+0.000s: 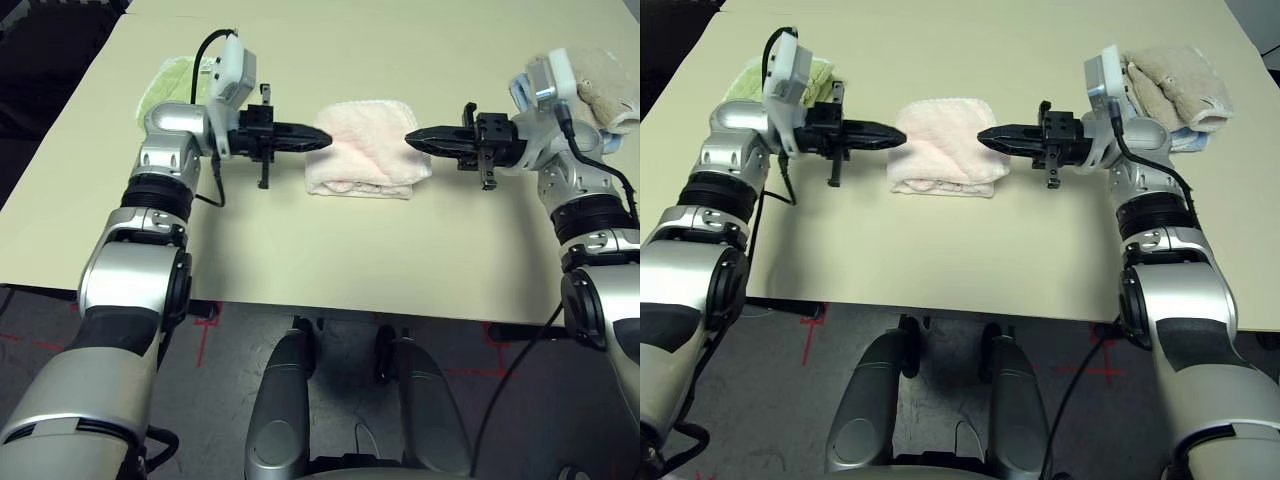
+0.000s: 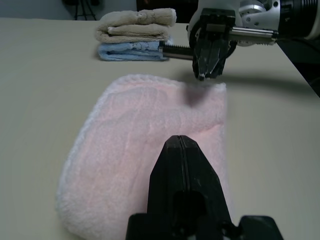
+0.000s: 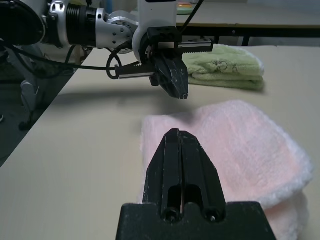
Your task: Fold the towel and set it aside.
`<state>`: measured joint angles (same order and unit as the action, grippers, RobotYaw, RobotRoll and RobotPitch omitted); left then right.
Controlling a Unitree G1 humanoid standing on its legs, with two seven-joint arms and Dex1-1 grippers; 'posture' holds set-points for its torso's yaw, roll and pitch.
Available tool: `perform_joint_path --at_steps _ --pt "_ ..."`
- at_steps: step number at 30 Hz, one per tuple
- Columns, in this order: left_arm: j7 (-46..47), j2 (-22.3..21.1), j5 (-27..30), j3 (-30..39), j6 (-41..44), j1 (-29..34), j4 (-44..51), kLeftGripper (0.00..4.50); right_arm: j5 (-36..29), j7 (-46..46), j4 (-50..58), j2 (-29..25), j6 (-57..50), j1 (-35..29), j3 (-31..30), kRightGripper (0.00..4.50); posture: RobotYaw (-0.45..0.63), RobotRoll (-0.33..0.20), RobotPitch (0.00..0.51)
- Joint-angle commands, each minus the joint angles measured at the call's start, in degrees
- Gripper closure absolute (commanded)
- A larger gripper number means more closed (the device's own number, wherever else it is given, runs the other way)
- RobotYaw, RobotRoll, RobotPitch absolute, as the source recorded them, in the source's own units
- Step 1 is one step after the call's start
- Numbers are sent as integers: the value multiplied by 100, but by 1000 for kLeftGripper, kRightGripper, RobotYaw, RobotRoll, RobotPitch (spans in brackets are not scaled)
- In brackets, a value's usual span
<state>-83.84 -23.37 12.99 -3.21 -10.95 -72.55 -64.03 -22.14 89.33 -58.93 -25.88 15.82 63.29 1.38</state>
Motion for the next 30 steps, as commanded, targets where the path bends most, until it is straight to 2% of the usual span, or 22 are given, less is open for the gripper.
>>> perform_joint_path --at_steps 1,7,13,19,24,30 --pt "181 185 -300 -26 -130 -142 -265 4469 254 -145 -316 85 86 -44 76 4500 58 0 298" --pt "307 316 -765 -169 -375 45 -546 4469 544 -629 -753 281 284 -197 154 4500 51 0 295" --pt "-82 -8 -1184 -338 -676 341 -635 4469 899 -937 -948 291 427 -476 150 4500 46 0 297" --pt "-80 -250 -1368 -344 -864 553 -691 4469 1013 -1021 -986 304 438 -544 218 4500 47 0 294" --pt "82 -232 -1202 -113 -750 363 -694 4469 962 -915 -936 262 388 -354 332 4500 54 0 293" --pt "-184 -82 -610 474 -275 -161 -465 4469 551 -383 -556 142 -112 80 705 4500 58 0 297"
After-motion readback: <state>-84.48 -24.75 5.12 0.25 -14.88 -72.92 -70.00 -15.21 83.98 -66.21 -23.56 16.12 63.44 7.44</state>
